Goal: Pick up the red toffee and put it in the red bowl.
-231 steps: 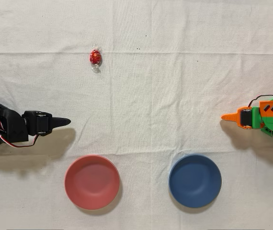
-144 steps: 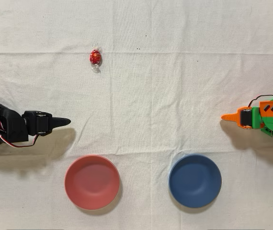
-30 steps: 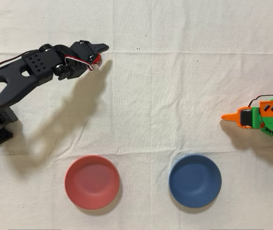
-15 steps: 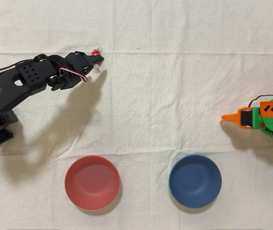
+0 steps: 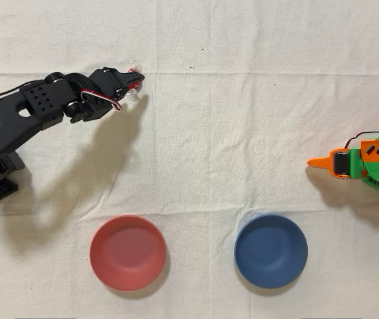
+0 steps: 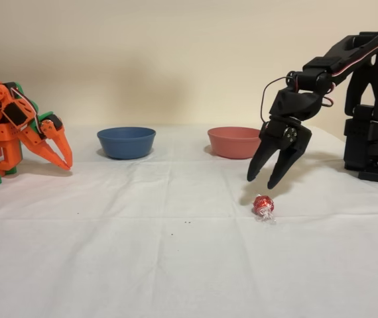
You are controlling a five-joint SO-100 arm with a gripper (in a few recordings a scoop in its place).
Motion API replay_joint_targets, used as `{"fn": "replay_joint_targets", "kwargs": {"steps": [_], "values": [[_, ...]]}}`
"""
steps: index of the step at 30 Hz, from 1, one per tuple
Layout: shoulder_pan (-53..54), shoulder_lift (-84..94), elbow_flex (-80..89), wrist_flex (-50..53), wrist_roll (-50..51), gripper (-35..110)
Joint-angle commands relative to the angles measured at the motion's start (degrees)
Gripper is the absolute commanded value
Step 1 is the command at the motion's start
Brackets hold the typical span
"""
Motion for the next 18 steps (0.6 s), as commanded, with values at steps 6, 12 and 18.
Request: {"fn": "replay_joint_targets", "kwargs": {"steps": [6, 12, 18], "values": [[-2.7, -1.8, -5.0, -1.1, 0.8, 28], [-3.3, -3.9, -5.3, -2.6, 0.9, 28], [-3.4, -6.2, -6.2, -3.9, 1.0, 28]]}}
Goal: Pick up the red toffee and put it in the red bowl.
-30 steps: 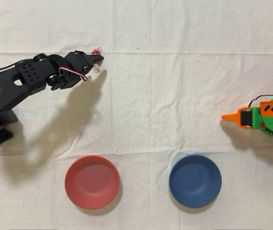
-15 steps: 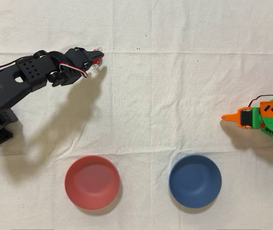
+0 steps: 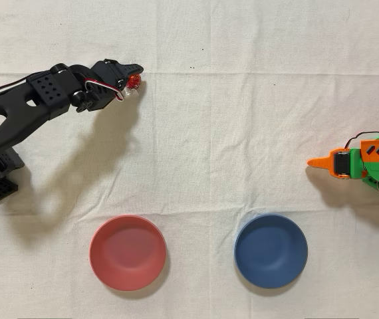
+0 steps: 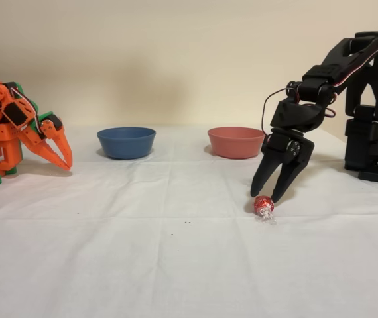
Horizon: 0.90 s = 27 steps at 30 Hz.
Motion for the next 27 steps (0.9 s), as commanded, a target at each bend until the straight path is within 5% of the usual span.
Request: {"fn": "replay_joint_targets", "kwargs": {"steps": [1, 27], "values": [[-0.7, 0.4, -3.2, -0.9, -0.4, 28], [-0.5, -3.0, -4.9, -2.6, -1.8, 10]]}}
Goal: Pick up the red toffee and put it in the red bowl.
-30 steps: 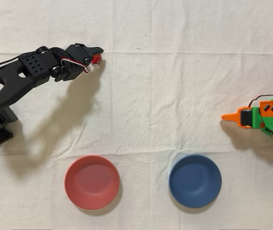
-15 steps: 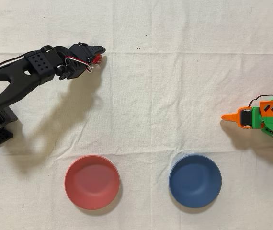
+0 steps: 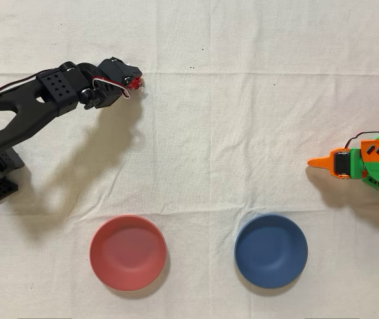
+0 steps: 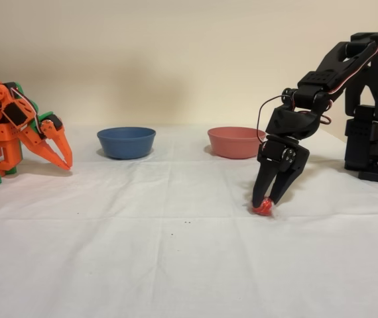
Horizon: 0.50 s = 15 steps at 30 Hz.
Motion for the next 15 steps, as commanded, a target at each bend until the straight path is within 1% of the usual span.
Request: {"fn": "replay_joint_targets", "kwargs": {"steps": [1, 8, 15], "values": [[-0.4, 2.9, -0.7, -0.2, -1.1, 10], [-0.4, 5.4, 1.9, -0.5, -1.6, 10], [0.2, 12.9, 4.7, 2.6, -1.5, 10]]}}
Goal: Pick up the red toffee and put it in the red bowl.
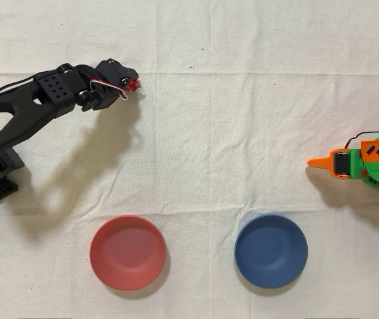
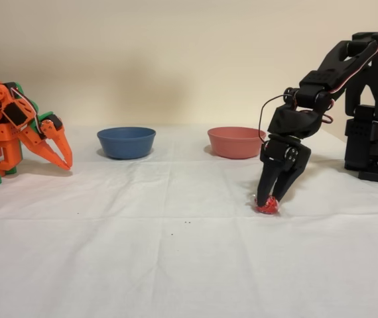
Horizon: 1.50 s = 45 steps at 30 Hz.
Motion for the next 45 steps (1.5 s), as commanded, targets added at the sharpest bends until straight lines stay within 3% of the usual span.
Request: {"fn": "replay_joint_targets", "kwargs": {"steps": [1, 20, 45], "values": [[0.2, 10.1, 1.3, 2.4, 0.0, 10], [11.0, 32.0, 6.9, 13.2, -4.5, 9], [41.0, 44.7, 0.2, 20.6, -17.1, 9]]}}
